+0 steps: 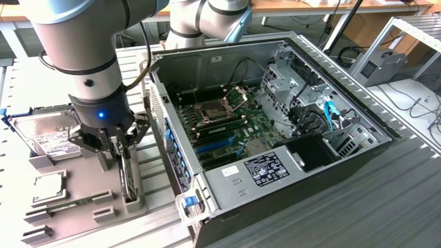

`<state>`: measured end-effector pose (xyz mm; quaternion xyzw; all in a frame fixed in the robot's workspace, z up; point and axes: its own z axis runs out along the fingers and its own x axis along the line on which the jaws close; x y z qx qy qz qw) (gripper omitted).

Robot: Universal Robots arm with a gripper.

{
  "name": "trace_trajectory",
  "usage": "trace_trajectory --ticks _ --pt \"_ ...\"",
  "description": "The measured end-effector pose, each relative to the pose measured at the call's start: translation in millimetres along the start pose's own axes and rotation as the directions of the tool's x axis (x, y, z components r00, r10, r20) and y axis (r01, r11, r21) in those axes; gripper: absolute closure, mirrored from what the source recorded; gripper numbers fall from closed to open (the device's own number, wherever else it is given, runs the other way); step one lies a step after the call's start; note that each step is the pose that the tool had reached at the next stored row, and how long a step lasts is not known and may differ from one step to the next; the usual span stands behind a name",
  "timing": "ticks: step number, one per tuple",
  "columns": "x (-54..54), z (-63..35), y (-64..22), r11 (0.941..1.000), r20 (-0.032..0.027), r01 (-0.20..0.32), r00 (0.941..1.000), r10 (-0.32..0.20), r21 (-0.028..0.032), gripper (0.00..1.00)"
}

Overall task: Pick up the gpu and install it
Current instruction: 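Pick up the gpu and move the gpu toward the slot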

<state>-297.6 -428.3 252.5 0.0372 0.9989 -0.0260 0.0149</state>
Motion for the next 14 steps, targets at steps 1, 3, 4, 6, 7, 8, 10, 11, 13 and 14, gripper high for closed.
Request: trace_trajectory --ticks 1,3,4,6,7,8,10,11,13,14 --pt "0.0 -0.2 0.0 1.0 0.0001 0.0 1.0 0.0 0.0 0.71" --pt "0.0 -0.6 0.0 1.0 0.0001 0.0 1.0 0.0 -0.0001 0.71" --pt "0.0 -0.9 -0.1 1.0 0.0 0.0 1.0 0.0 0.0 0.71" --pt "-0.1 -1.5 -0.1 1.0 0.0001 0.0 1.0 0.0 -0.0001 0.71" --pt "-0.1 -1.7 -0.1 1.0 0.0 0.0 1.0 0.0 0.0 0.71" --pt "-0.1 -2.0 -0.1 1.0 0.0 0.0 1.0 0.0 0.0 0.71" --pt "-0.1 -2.5 -0.1 1.0 0.0001 0.0 1.0 0.0 0.0 0.71" --pt "-0.1 -2.7 -0.1 1.0 0.0001 0.0 1.0 0.0 0.0 0.71" --pt "-0.1 -3.1 -0.2 1.0 0.0 0.0 1.0 0.0 0.0 0.71" --pt "-0.1 -3.3 -0.2 1.0 0.0 0.0 1.0 0.0 0.0001 0.71"
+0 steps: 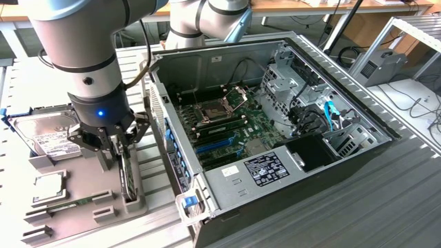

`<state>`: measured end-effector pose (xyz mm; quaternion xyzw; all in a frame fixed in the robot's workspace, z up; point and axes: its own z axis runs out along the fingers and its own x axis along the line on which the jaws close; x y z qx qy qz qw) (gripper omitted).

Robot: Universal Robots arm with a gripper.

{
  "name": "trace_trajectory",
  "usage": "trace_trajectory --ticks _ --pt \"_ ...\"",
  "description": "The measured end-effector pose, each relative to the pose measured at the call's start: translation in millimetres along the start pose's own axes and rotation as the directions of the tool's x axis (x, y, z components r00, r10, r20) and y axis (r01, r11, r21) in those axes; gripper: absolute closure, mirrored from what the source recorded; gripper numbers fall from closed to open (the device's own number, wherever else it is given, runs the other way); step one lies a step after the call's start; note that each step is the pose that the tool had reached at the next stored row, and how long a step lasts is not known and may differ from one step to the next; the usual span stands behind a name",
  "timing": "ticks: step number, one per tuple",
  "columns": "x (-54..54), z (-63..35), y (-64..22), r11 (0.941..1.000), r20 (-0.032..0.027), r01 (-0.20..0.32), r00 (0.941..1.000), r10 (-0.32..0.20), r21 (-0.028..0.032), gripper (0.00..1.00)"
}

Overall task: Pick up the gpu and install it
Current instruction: 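Pick up the gpu and move the gpu toward the slot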

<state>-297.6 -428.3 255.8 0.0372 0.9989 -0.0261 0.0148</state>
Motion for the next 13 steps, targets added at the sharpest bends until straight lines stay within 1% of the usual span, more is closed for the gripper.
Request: trace_trajectory --ticks 13 --pt "-0.2 -4.2 -0.2 1.0 0.0001 0.0 1.0 0.0 -0.0001 0.71"
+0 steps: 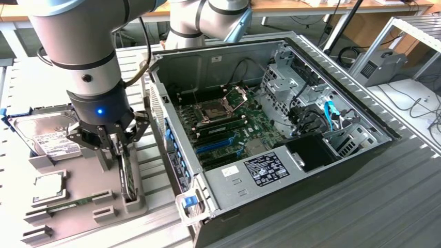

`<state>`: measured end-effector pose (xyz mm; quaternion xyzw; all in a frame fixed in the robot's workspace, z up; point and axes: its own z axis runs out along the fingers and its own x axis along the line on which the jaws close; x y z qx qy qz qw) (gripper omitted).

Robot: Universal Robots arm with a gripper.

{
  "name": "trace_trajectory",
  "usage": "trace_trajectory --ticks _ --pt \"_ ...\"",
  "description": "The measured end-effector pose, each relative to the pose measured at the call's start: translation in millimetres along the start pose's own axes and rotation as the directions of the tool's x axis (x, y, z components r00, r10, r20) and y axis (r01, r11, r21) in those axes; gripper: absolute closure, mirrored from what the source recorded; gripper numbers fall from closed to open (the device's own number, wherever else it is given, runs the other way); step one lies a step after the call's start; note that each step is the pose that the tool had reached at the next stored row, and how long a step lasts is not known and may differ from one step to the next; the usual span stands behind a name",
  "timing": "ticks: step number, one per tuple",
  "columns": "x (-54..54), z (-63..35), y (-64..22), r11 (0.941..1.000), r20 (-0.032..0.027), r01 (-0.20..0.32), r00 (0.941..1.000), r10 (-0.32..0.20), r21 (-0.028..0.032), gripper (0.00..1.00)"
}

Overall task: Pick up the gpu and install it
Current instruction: 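Pick up the gpu and move the gpu toward the slot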

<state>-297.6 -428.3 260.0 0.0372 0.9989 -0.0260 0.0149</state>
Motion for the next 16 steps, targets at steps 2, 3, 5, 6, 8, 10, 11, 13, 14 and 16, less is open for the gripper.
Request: trace_trajectory --ticks 2,3,5,6,8,10,11,13,14,16 --pt "0.0 -0.7 0.0 1.0 -0.0001 0.0 1.0 0.0 0.0001 0.71" --pt "0.0 -1.0 0.0 1.0 0.0 0.0 1.0 0.0 0.0 0.71" --pt "0.0 -1.6 -0.1 1.0 0.0 0.0 1.0 0.0 0.0 0.71" --pt "-0.1 -1.8 -0.1 1.0 0.0 0.0 1.0 0.0 0.0 0.71" --pt "-0.1 -2.4 -0.1 1.0 -0.0001 0.0 1.0 0.0 0.0 0.71" --pt "-0.1 -3.0 -0.2 1.0 -0.0001 0.0 1.0 0.0 0.0001 0.71" --pt "-0.1 -3.3 -0.2 1.0 -0.0001 0.0 1.0 0.0 0.0001 0.71" --pt "-0.1 -3.8 -0.2 1.0 0.0 0.0 1.0 0.0 0.0 0.71" --pt "-0.1 -4.0 -0.2 1.0 0.0 0.0 1.0 0.0 0.0 0.71" --pt "-0.1 -4.7 -0.2 1.0 -0.0001 0.0 1.0 0.0 0.0001 0.71"
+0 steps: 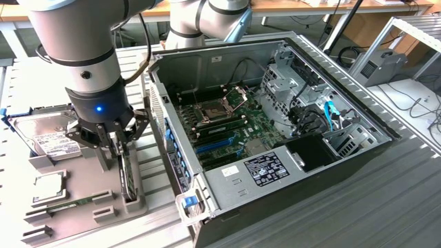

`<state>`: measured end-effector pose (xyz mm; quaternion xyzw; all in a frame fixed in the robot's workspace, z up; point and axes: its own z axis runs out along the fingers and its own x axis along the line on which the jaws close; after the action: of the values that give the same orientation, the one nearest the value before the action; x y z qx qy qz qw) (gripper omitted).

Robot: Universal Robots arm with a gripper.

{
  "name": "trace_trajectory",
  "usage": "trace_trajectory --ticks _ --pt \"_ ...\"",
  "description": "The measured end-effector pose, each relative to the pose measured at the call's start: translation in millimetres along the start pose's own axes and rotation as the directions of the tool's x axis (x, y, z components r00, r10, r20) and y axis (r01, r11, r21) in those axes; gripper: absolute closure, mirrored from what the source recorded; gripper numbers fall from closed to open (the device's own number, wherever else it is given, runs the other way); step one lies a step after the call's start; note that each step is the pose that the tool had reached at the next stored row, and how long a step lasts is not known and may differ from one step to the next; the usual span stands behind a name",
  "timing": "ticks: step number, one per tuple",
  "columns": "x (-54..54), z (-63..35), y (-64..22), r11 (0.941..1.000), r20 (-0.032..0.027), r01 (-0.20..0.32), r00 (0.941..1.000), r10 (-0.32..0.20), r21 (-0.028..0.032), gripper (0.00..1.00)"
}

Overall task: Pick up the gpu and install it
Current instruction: 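Pick up the gpu and move the gpu toward the slot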

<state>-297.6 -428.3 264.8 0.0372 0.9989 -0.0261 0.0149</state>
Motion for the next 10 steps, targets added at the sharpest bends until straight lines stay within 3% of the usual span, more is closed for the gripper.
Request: trace_trajectory --ticks 10 --pt "-0.1 -3.3 -0.2 1.0 0.0 0.0 1.0 0.0 -0.0001 0.71"
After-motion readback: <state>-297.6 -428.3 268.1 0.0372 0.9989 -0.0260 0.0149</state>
